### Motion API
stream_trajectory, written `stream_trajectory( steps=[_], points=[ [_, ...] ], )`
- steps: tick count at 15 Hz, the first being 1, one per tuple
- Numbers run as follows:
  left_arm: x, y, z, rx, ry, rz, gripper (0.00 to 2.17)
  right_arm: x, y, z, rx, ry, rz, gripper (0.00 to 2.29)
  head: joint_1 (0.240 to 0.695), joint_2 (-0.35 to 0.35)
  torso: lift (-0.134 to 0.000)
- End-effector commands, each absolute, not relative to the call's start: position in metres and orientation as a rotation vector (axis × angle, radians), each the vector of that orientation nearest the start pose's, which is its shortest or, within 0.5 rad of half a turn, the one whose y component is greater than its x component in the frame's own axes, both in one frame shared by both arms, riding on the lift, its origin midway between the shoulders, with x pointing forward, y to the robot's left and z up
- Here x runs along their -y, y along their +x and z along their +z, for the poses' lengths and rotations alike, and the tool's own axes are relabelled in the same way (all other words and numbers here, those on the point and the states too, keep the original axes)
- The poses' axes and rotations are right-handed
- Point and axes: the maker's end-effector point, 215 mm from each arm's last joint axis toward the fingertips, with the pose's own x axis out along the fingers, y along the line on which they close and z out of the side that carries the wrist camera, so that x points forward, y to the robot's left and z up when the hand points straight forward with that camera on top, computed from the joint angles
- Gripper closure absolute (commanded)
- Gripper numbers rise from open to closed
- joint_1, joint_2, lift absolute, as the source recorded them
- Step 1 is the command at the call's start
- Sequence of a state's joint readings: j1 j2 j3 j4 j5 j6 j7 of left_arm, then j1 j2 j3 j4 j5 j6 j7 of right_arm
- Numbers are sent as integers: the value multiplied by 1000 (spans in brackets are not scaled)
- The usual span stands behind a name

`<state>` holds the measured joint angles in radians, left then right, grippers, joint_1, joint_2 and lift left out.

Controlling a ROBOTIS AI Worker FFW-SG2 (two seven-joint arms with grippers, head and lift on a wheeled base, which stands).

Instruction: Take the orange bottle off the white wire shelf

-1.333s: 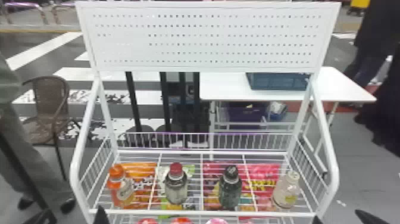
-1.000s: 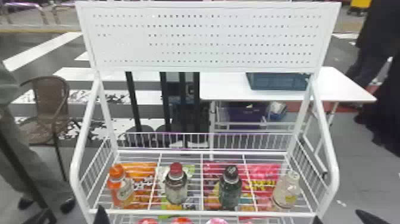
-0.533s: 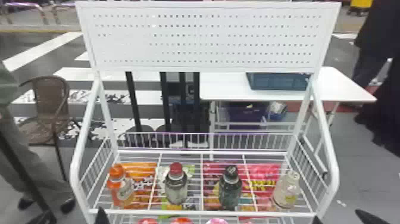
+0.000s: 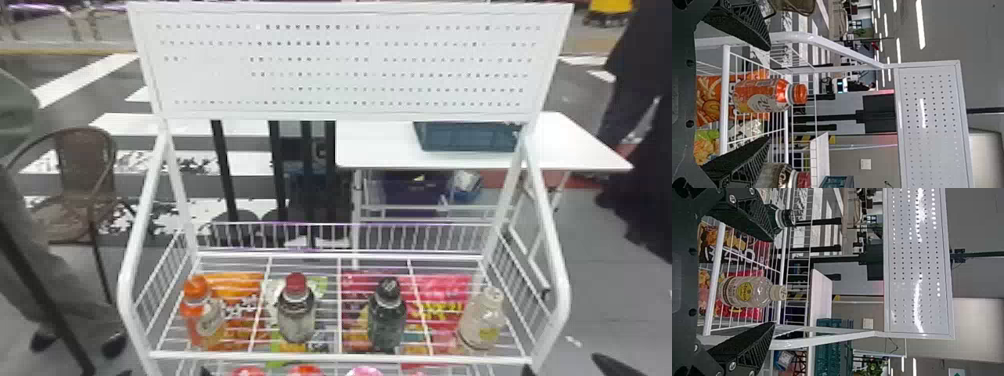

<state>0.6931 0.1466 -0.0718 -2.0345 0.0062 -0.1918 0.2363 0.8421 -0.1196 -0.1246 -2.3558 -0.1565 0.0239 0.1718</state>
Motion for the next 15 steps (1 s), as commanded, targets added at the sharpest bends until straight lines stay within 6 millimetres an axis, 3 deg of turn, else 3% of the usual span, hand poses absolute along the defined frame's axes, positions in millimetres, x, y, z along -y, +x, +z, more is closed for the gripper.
stream_trajectory(
  steps=[1,4,11,15],
  points=[
    [-239,392,-383,-39,62,78,87,240,356,-305,-76,-9,169,140,499,0,0],
    [-239,411,-396,-6,53,74,87,241,356,-309,-83,-9,168,140,499,0,0],
    [-272,473,-415,25,5,106,87,239,355,-310,-86,-13,170,140,499,0,0],
    [-272,493,-422,15,11,96,87,243,353,-311,-90,-20,164,140,499,0,0]
  ],
)
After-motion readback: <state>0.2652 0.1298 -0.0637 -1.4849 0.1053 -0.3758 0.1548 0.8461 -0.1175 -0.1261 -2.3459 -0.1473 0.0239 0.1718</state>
